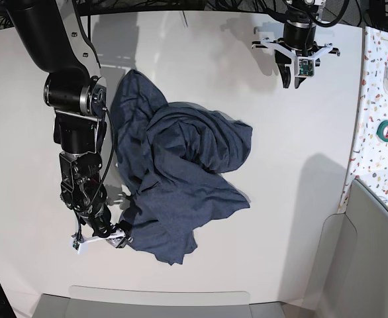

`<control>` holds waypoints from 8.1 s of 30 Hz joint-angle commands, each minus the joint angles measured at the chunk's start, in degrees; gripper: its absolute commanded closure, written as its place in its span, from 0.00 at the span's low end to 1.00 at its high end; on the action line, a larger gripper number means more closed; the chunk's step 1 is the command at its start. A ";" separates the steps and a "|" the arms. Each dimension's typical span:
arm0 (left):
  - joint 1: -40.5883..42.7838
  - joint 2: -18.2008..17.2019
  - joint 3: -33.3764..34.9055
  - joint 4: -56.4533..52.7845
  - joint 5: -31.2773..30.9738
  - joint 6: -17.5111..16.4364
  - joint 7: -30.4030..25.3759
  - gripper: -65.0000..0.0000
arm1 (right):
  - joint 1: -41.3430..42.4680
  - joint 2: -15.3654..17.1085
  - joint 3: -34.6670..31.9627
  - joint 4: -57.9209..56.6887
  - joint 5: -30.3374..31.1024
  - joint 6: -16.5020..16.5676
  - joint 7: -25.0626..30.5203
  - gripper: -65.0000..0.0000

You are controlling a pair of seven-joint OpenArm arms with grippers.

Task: Layout the t-shirt on the table in an organized manner, then fold the t-shirt properly
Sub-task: 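Release the shirt and pull the right gripper back, then reach the left gripper into the shirt bunch and grasp fabric, then pull the grasped fabric with the left gripper away from the bunch, then grasp the shirt with both grippers at opposite edges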

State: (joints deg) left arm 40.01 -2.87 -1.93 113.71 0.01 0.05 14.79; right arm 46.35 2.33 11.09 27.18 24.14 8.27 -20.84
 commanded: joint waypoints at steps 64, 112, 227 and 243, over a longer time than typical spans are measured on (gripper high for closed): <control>-1.28 -0.69 -0.66 1.41 -0.05 0.25 -1.73 0.80 | -13.07 0.53 14.27 10.93 4.39 -4.27 -14.81 1.00; -57.37 6.79 33.54 -20.66 -16.67 -16.19 34.75 0.63 | -53.25 9.14 13.74 72.47 13.44 -4.80 -30.63 1.00; -86.56 11.87 33.01 -79.47 -16.93 -9.42 15.59 0.63 | -70.04 16.35 -16.41 88.82 13.88 -4.36 -30.72 1.00; -77.15 11.87 32.48 -44.22 -17.02 -9.24 33.26 0.63 | -61.25 16.35 -18.87 89.00 13.88 -4.54 -30.63 0.99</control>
State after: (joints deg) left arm -35.59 8.54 30.63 68.60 -16.78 -8.91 48.88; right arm -15.25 17.93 -8.34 115.02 37.89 3.70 -52.60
